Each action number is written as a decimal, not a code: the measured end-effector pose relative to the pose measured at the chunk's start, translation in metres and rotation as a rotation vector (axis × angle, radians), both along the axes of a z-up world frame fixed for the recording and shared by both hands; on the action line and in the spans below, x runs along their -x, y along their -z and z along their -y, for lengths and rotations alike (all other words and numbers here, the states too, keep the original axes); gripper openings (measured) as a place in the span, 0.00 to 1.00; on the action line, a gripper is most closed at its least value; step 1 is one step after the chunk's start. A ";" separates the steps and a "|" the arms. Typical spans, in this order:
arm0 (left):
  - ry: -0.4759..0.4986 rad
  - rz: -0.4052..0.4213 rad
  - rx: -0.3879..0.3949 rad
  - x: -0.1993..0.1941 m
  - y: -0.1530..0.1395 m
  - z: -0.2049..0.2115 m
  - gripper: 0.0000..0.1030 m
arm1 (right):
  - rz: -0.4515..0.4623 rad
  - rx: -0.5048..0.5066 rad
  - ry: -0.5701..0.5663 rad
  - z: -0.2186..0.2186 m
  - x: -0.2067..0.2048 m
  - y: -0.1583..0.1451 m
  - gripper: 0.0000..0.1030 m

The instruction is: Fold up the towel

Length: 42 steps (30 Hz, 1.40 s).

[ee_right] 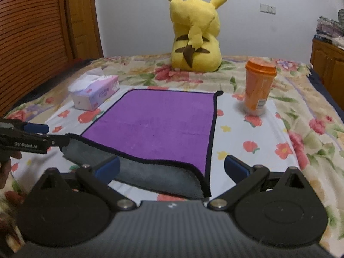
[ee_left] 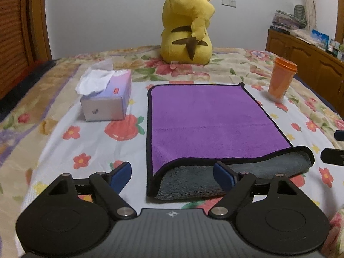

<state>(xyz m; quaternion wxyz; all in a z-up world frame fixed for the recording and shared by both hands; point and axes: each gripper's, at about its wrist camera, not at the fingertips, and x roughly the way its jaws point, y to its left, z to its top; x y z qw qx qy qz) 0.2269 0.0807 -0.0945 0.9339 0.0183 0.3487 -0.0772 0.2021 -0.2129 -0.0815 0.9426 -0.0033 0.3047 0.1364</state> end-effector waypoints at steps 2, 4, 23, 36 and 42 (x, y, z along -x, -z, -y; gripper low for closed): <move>-0.003 -0.013 0.015 -0.005 0.005 -0.003 0.84 | -0.013 0.002 -0.001 -0.001 -0.006 0.003 1.00; -0.004 -0.029 0.025 -0.009 0.011 -0.005 0.81 | -0.028 0.004 -0.003 -0.001 -0.011 0.006 1.00; 0.065 -0.096 0.100 -0.025 0.029 -0.015 0.43 | -0.168 -0.009 -0.008 0.007 -0.047 0.038 0.77; 0.073 -0.096 0.087 -0.022 0.030 -0.016 0.16 | -0.223 0.017 -0.049 0.011 -0.044 0.040 0.35; 0.076 -0.086 0.081 -0.021 0.029 -0.017 0.11 | -0.223 0.048 -0.041 0.014 -0.045 0.040 0.18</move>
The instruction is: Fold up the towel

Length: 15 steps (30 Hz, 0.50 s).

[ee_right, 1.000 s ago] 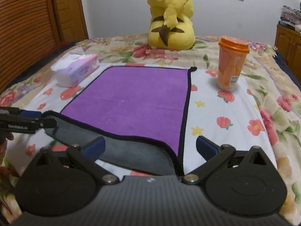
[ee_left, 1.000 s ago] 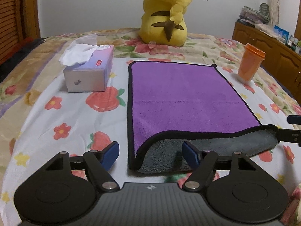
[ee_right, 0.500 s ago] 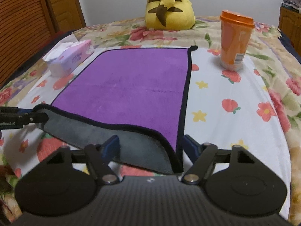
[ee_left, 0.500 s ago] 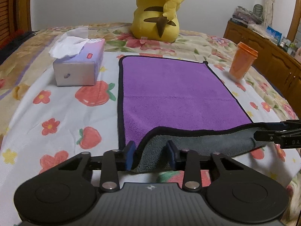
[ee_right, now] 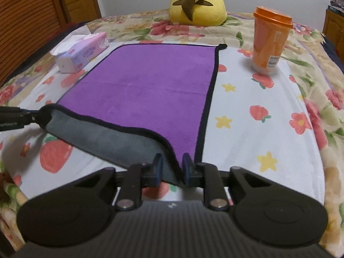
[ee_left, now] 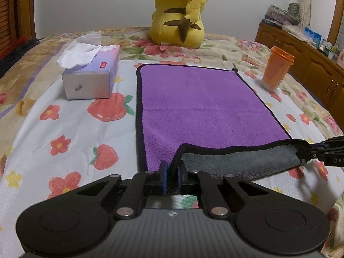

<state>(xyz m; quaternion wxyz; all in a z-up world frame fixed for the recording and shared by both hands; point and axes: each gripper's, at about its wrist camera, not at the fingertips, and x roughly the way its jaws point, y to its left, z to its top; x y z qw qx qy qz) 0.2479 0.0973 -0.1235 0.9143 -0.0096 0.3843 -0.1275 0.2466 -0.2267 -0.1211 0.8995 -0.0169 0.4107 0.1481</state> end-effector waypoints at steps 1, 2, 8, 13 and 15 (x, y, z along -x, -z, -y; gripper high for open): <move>0.001 0.003 0.000 0.000 0.000 0.000 0.09 | 0.003 -0.001 0.001 0.001 0.000 -0.001 0.10; 0.003 0.005 0.000 0.000 -0.001 0.000 0.09 | 0.006 -0.002 0.002 0.002 0.001 -0.001 0.08; 0.018 0.033 -0.012 0.004 -0.008 0.003 0.08 | 0.034 0.003 -0.007 0.002 0.002 -0.007 0.05; 0.021 0.050 -0.004 0.003 -0.015 0.006 0.08 | 0.068 -0.010 -0.008 0.003 0.003 -0.016 0.05; 0.026 0.058 -0.005 0.002 -0.017 0.008 0.08 | 0.079 -0.007 -0.013 0.003 0.002 -0.019 0.05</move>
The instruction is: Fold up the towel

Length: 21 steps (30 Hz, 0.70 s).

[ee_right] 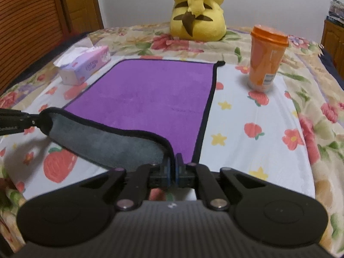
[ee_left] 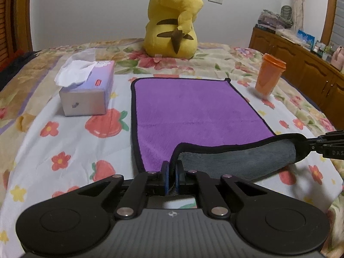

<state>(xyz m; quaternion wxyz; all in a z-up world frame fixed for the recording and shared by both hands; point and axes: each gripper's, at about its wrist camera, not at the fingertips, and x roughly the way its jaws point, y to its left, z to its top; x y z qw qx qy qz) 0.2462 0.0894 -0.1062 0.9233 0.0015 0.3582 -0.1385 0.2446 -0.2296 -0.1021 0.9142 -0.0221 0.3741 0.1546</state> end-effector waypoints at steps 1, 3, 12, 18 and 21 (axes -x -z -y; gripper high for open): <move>0.003 0.006 -0.004 0.000 -0.001 0.002 0.08 | 0.005 0.003 -0.003 0.000 -0.001 -0.001 0.05; 0.008 0.017 -0.006 -0.002 -0.004 0.003 0.08 | 0.012 0.007 -0.005 0.000 -0.003 -0.003 0.05; 0.017 0.057 -0.001 -0.015 -0.016 0.006 0.08 | 0.035 0.015 -0.017 0.000 -0.013 -0.009 0.05; 0.037 0.082 -0.018 -0.025 -0.027 0.012 0.08 | 0.053 0.024 -0.023 0.001 -0.025 -0.018 0.05; 0.046 0.090 -0.033 -0.030 -0.030 0.015 0.08 | 0.064 0.026 -0.028 0.002 -0.031 -0.024 0.04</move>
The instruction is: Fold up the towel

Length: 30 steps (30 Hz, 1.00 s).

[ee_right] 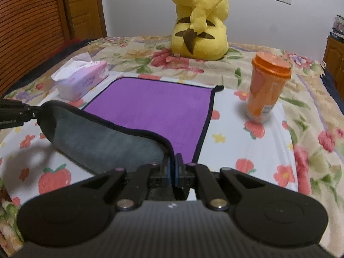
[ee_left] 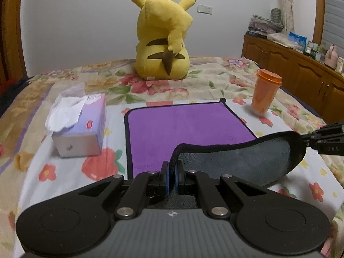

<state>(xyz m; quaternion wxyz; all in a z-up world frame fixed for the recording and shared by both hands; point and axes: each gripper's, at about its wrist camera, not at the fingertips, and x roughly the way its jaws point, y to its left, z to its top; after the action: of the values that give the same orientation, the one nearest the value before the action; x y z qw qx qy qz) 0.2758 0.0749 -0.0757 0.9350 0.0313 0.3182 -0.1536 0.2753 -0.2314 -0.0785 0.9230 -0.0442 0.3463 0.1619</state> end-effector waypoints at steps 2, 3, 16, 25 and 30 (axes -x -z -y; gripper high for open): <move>0.006 0.005 0.002 -0.004 -0.004 0.001 0.08 | 0.007 0.002 -0.001 0.000 -0.004 -0.003 0.04; 0.009 0.009 0.002 -0.007 -0.007 0.002 0.08 | 0.009 0.002 -0.001 0.001 -0.005 -0.004 0.04; 0.032 0.061 -0.016 -0.039 -0.038 0.009 0.08 | 0.057 0.022 0.004 -0.003 -0.039 -0.028 0.04; 0.029 0.073 -0.013 -0.075 -0.048 0.011 0.08 | 0.102 0.075 -0.008 -0.011 -0.068 -0.042 0.04; 0.011 0.084 -0.013 -0.094 -0.050 0.009 0.08 | 0.120 0.090 -0.011 -0.014 -0.088 -0.044 0.04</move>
<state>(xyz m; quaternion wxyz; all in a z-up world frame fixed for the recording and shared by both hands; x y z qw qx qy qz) 0.3702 0.0657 -0.0255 0.9464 0.0456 0.2794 -0.1552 0.3635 -0.2173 -0.0341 0.9383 -0.0974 0.2969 0.1484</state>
